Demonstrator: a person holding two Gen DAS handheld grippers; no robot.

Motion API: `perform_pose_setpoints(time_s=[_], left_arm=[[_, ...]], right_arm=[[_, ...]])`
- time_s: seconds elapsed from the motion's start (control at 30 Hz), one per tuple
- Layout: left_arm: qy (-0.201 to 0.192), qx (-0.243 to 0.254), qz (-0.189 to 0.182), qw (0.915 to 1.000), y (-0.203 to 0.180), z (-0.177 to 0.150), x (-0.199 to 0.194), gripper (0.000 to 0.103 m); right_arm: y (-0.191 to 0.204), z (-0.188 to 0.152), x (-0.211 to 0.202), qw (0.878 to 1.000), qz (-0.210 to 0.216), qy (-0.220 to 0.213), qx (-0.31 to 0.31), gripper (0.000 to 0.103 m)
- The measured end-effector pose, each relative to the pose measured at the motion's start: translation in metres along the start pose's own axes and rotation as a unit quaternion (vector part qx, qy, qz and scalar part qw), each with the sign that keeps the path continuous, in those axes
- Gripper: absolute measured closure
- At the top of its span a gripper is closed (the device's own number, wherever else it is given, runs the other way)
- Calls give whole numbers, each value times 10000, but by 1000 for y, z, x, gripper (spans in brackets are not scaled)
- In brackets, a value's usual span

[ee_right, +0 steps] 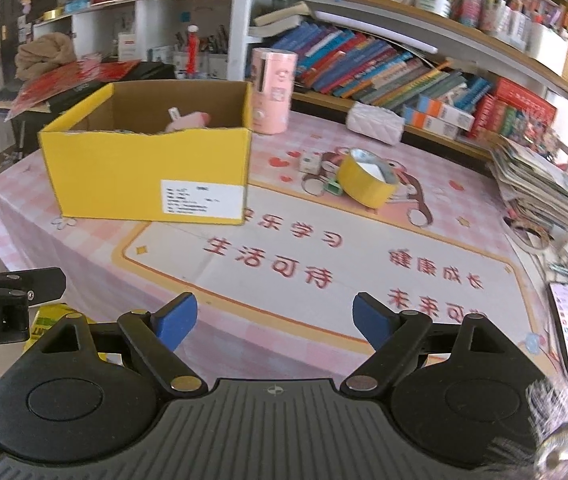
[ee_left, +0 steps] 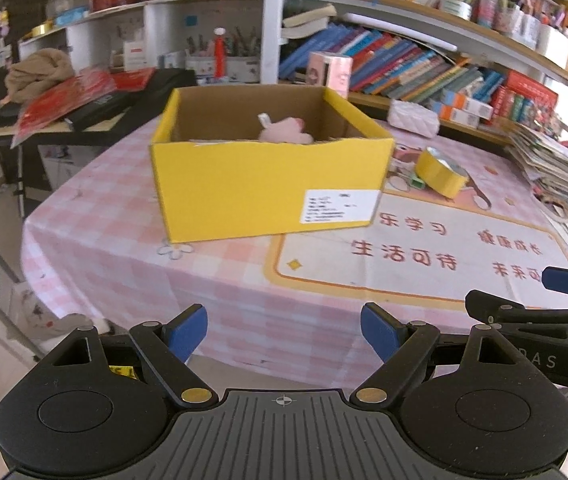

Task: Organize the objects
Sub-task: 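Withdraw both open tools from the box toward the yellow tape roll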

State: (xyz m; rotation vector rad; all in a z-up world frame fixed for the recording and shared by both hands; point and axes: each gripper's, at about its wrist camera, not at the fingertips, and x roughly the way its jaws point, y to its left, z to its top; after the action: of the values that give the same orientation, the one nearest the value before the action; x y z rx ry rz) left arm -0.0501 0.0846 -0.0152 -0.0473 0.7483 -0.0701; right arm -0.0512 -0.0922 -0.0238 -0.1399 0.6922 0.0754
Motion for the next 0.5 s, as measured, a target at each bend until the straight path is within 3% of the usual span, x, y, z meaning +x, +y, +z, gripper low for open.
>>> perform_pose_setpoints(time_s=[0.5], left_arm=[[90,614,-679,9958,-44,10,19,17]], right_arm=[[-44,-15,-7,9955,-726,149,594,17]])
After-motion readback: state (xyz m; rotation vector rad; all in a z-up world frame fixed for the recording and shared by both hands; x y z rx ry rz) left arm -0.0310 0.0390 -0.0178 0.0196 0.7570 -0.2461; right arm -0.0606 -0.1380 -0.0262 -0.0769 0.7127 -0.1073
